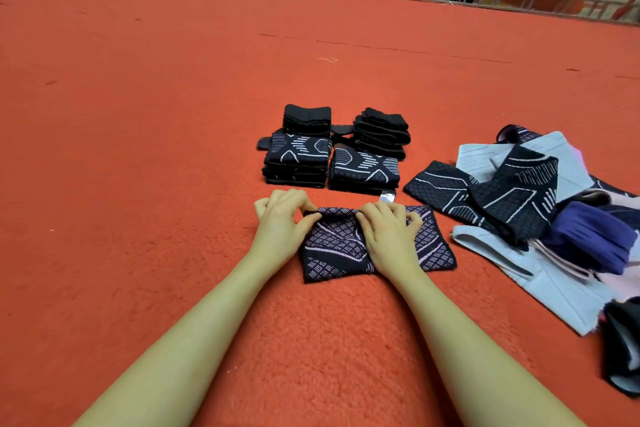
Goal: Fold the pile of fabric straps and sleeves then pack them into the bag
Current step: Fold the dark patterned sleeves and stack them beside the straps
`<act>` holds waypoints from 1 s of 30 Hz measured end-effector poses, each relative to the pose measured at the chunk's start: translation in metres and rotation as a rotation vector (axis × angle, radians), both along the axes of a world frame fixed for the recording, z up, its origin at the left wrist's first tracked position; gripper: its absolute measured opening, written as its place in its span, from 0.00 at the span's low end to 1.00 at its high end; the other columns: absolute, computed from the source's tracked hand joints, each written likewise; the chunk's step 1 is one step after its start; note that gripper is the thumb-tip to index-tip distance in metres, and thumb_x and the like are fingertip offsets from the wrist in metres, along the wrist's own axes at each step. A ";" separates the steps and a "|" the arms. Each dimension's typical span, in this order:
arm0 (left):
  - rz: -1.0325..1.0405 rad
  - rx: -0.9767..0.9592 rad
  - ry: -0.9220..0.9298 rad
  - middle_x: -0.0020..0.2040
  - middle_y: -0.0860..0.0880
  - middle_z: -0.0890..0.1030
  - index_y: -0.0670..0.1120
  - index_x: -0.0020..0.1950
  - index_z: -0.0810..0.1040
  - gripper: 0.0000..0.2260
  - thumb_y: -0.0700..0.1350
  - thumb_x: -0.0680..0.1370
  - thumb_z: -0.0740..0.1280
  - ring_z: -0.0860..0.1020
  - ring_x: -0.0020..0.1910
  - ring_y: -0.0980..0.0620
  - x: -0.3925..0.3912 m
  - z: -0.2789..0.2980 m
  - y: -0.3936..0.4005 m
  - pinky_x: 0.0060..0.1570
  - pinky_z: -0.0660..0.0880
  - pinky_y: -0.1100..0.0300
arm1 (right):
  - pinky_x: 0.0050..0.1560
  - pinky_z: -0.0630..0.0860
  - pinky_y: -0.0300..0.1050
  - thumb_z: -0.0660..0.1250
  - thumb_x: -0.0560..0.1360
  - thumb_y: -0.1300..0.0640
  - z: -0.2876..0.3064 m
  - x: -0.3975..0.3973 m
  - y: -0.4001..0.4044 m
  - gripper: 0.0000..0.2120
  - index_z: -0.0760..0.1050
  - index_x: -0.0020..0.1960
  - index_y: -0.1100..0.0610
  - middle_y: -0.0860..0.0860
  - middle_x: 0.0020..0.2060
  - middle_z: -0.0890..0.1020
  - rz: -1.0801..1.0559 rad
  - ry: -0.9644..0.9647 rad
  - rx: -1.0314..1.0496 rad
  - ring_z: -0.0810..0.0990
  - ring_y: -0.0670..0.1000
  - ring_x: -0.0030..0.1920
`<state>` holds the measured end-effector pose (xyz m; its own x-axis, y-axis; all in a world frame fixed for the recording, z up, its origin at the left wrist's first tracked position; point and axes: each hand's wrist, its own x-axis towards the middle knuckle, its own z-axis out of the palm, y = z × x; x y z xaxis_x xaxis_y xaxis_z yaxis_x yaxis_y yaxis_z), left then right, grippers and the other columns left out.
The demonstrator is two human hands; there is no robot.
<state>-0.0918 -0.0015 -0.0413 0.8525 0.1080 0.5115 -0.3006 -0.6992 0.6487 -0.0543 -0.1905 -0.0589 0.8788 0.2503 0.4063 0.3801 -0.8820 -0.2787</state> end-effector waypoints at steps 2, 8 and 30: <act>0.027 -0.013 0.001 0.37 0.59 0.74 0.53 0.37 0.72 0.12 0.41 0.71 0.74 0.72 0.45 0.54 0.004 0.001 -0.001 0.46 0.54 0.58 | 0.59 0.51 0.51 0.54 0.83 0.49 0.000 0.000 0.000 0.12 0.74 0.51 0.51 0.45 0.48 0.75 -0.013 0.000 0.001 0.67 0.52 0.58; 0.065 -0.064 0.056 0.38 0.58 0.76 0.52 0.36 0.72 0.11 0.43 0.72 0.74 0.72 0.45 0.56 0.017 -0.002 0.004 0.47 0.54 0.60 | 0.55 0.53 0.51 0.58 0.81 0.49 -0.001 0.010 0.006 0.10 0.75 0.49 0.52 0.48 0.46 0.77 -0.087 -0.016 -0.056 0.70 0.55 0.54; 0.234 0.568 0.263 0.71 0.48 0.68 0.47 0.68 0.71 0.21 0.57 0.80 0.58 0.62 0.70 0.44 -0.022 0.000 -0.041 0.61 0.52 0.50 | 0.60 0.57 0.55 0.64 0.77 0.50 0.005 -0.034 -0.066 0.20 0.72 0.62 0.63 0.59 0.62 0.72 -0.431 0.059 -0.018 0.68 0.61 0.61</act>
<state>-0.1142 -0.0428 -0.0412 0.9435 0.0804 0.3215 0.0184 -0.9813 0.1915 -0.0878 -0.2561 -0.0544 0.9260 -0.1383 0.3512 -0.0403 -0.9614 -0.2722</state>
